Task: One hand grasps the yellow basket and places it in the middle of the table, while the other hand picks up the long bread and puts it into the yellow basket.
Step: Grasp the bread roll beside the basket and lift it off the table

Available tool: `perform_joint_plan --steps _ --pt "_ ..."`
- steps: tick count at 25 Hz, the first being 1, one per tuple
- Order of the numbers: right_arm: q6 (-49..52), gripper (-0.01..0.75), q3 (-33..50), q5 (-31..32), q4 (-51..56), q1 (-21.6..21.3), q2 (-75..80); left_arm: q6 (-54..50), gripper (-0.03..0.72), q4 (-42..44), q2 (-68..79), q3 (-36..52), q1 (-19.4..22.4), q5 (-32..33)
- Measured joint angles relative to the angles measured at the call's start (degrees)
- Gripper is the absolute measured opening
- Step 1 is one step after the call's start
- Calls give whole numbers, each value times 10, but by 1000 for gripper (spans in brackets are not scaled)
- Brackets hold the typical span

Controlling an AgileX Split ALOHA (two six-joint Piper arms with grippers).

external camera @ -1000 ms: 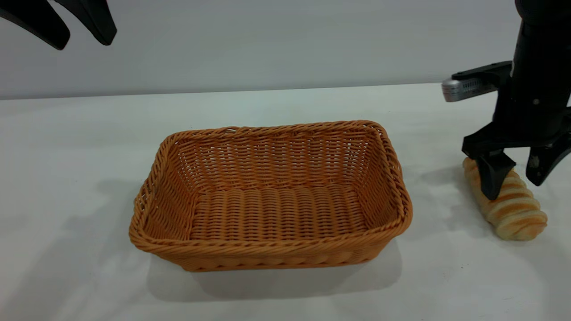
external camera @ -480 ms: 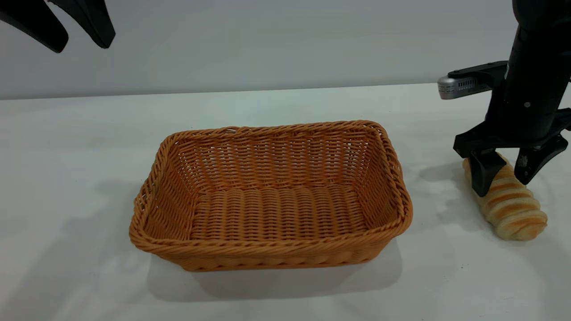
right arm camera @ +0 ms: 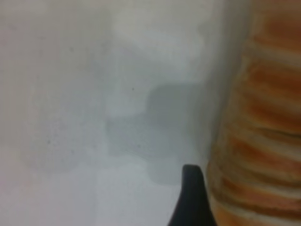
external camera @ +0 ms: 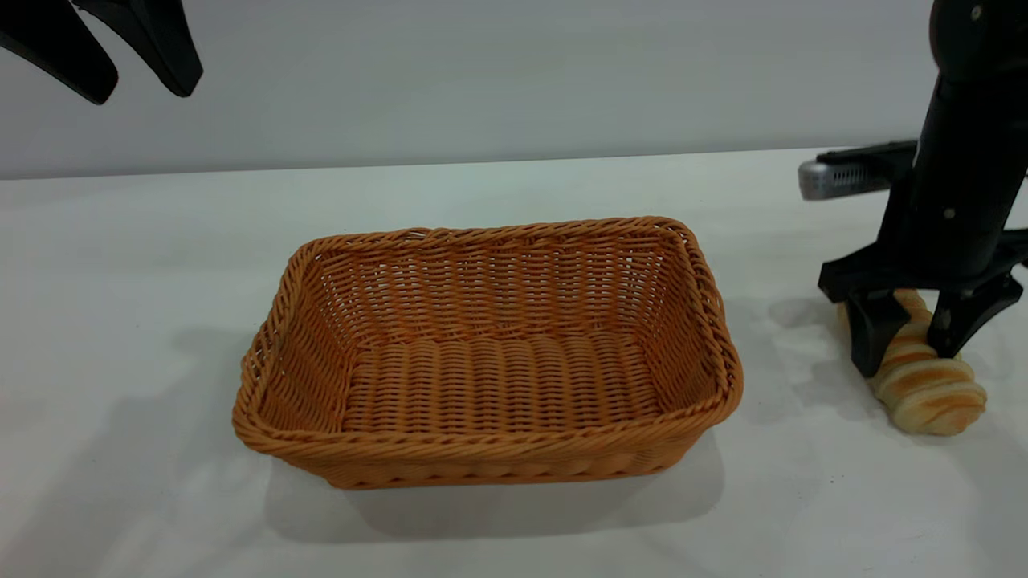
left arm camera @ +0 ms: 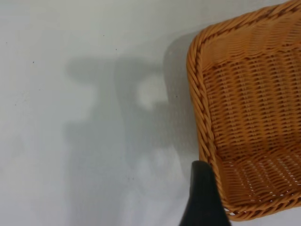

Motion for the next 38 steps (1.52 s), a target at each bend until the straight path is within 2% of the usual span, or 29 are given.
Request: perform_joint_plan --steps 4,8,11,17,20,24,30,38 --pt "0 619 -1 -1 0 0 10 -1 563 0 0 0 0 0" --pt "0 561 -1 -2 -2 0 11 -1 563 0 0 0 0 0" --pt "0 464 -1 -2 -8 0 11 -1 563 0 0 0 0 0" --pt "0 152 -1 -4 -16 -4 14 -1 563 0 0 0 0 0" --pt "0 57 -1 -4 -18 -8 14 0 563 0 0 0 0 0" --pt "0 50 -12 12 -20 -10 15 0 563 0 0 0 0 0" --pt "0 50 -58 94 -35 -11 14 0 563 0 0 0 0 0" --pt "-11 45 -68 132 -36 -11 -76 0 563 0 0 0 0 0"
